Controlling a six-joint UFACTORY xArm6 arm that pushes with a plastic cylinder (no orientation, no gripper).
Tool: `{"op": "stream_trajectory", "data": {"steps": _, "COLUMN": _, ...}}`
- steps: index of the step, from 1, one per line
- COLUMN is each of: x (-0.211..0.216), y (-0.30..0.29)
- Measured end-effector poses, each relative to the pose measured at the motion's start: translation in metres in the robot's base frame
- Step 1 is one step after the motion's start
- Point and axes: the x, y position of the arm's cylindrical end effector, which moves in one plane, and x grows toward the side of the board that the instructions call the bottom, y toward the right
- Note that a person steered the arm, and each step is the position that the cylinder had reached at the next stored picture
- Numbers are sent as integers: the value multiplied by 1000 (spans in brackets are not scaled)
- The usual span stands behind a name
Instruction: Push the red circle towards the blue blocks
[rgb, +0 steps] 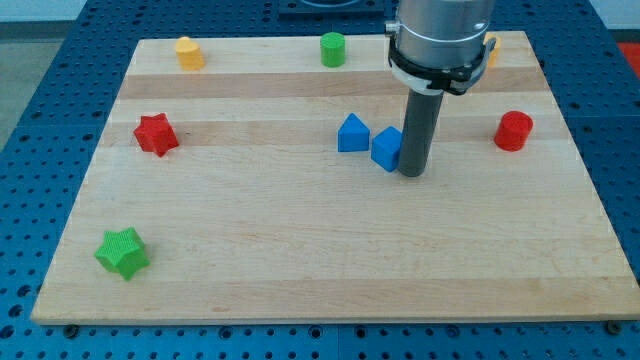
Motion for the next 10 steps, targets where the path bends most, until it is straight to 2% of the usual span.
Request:
{"op": "stream_trajectory", "data": {"steps": 4, "x": -2, "y": 146}}
{"op": "stream_trajectory", "data": {"steps": 7, "x": -51, "y": 151}}
{"op": "stream_trajectory", "data": {"steps": 10, "x": -71, "y": 152}}
